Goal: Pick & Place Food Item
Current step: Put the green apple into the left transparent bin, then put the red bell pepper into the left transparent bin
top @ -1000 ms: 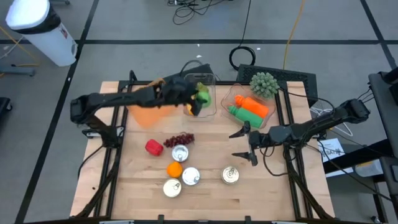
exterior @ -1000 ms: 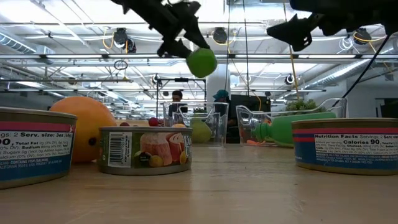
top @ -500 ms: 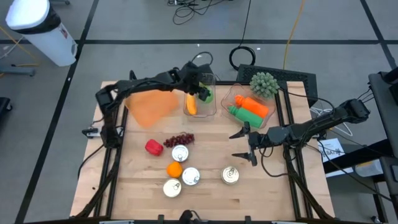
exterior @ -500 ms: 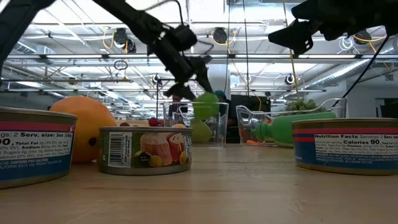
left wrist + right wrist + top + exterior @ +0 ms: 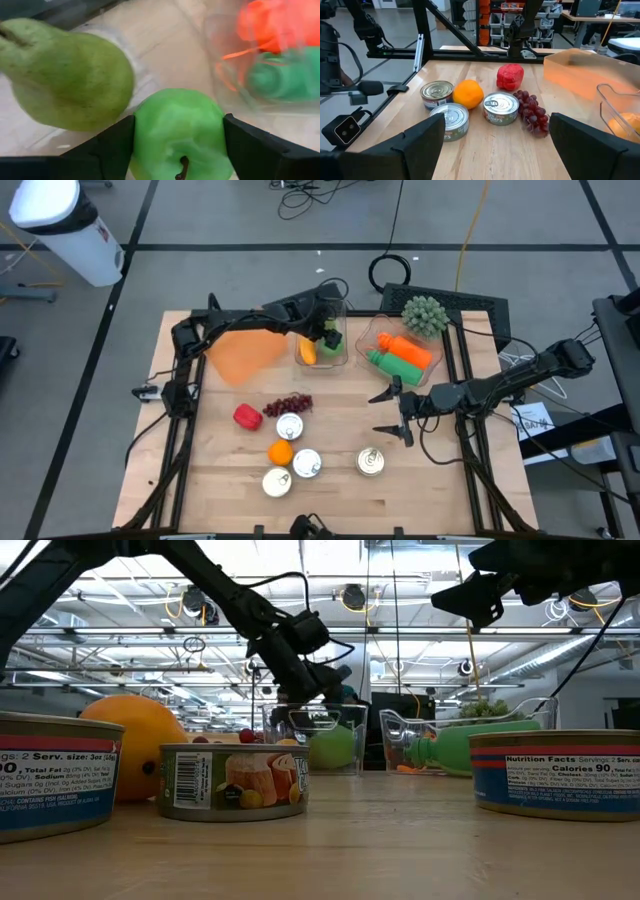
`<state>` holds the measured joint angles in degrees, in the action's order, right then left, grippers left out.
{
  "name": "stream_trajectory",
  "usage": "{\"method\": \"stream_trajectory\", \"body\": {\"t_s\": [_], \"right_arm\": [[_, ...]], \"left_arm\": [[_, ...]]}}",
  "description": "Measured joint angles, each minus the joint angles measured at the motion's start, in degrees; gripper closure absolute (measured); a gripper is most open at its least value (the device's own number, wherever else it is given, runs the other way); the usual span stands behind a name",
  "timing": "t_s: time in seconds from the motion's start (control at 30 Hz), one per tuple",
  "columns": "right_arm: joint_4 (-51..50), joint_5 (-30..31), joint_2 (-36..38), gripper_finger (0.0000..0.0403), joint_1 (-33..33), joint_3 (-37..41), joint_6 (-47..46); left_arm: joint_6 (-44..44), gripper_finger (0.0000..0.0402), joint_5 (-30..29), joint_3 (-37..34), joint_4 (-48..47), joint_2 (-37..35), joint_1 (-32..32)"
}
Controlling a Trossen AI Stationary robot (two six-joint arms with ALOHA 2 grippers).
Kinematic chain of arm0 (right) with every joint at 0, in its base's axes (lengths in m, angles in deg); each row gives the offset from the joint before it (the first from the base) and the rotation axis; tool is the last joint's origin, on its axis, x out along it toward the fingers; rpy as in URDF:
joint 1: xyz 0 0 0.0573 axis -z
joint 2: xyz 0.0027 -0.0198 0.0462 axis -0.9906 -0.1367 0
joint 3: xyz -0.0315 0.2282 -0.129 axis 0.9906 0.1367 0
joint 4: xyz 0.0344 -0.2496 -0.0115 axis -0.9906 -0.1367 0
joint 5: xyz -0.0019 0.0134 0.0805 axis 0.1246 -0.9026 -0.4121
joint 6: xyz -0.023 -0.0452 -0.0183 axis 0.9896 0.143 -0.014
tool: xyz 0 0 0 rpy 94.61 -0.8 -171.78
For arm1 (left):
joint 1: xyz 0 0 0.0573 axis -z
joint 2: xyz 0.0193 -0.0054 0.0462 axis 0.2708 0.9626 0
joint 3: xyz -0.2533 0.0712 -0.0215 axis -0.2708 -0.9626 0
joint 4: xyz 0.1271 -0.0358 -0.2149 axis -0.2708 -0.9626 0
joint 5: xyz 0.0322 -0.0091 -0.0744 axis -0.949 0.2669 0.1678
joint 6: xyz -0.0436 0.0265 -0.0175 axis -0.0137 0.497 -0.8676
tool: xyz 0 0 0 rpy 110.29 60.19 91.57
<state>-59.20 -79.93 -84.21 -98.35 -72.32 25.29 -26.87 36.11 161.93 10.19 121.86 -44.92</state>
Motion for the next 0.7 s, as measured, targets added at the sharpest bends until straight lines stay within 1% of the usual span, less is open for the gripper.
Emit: {"method": "stream_trajectory", "body": {"t_s": [0.13,0.27,0.37,0.53,0.7], "right_arm": [[0.0,0.0,0.0,0.0067,0.0,0.0,0.0],[0.0,0.0,0.0,0.0067,0.0,0.0,-0.1],[0.0,0.0,0.0,0.0067,0.0,0.0,-0.1],[0.0,0.0,0.0,0.0067,0.0,0.0,-0.2],[0.0,0.0,0.0,0.0067,0.0,0.0,-0.2]], "left_arm": [[0.2,0.0057,-2.3,0.0,0.9,-0.1,0.1],[-0.4,0.0022,-2.4,0.0,2.5,-0.1,0.2],[0.1,0.0011,-2.4,0.0,3.6,-0.1,0.2],[0.1,0.0008,-2.0,0.0,5.7,-2.0,-0.1],[0.5,0.0008,4.1,0.0,4.7,-7.0,-1.3]]}}
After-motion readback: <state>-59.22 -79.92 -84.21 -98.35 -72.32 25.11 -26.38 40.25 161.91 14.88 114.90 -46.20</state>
